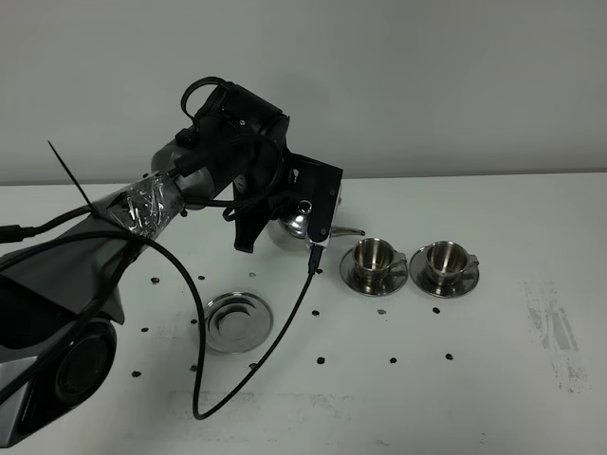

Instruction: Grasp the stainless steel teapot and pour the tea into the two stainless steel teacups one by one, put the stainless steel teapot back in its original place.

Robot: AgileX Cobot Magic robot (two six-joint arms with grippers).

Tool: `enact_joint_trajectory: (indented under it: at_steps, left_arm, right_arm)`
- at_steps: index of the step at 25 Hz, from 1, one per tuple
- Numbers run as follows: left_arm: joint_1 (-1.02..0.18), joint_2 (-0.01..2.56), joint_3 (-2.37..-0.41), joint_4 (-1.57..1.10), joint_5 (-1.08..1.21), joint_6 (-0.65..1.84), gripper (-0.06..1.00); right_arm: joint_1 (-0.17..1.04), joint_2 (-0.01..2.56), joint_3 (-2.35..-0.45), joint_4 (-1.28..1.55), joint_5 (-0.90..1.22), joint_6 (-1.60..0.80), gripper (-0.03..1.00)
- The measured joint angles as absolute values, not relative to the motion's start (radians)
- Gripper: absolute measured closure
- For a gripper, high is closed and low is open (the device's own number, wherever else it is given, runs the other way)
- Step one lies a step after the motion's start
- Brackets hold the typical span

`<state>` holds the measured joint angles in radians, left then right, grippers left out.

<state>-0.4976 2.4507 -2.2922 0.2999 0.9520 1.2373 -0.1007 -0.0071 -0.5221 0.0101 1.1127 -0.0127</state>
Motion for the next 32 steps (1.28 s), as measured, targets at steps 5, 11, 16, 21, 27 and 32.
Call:
enact_joint_trajectory:
  at_steps: [5,11,16,21,27,32]
  left_arm:
    - [-0.5,2.466,-2.292,0.314,0.929,1.238,0.71]
    - [-0.508,2.468,-2.292,0.361,0.922,1.254,0.71]
    - [-0.526,2.468,-2.292,0.381,0.912,1.265,0.71]
    - [-0.536,2.468,-2.292,0.4,0.905,1.265,0.71]
    - [-0.544,2.468,-2.292,0.447,0.901,1.265,0.71]
    - [-0.546,2.468,-2.292,0.451,0.901,1.265,0.71]
  right_arm:
    - [-0.101,-0.007,-0.522,0.01,1.113,-0.013,0.59]
    - [-0.101,-0.007,-0.522,0.01,1.113,-0.013,0.59]
    - [-0.101,-0.007,-0.522,0.011,1.113,-0.013,0.59]
    - [-0.101,-0.007,-0.522,0.011,1.113,-0.013,0.59]
    - [-0.101,-0.007,-0.522,0.012,1.113,-0.013,0.59]
    - [-0.101,-0.007,-0.522,0.012,1.113,-0.013,0.59]
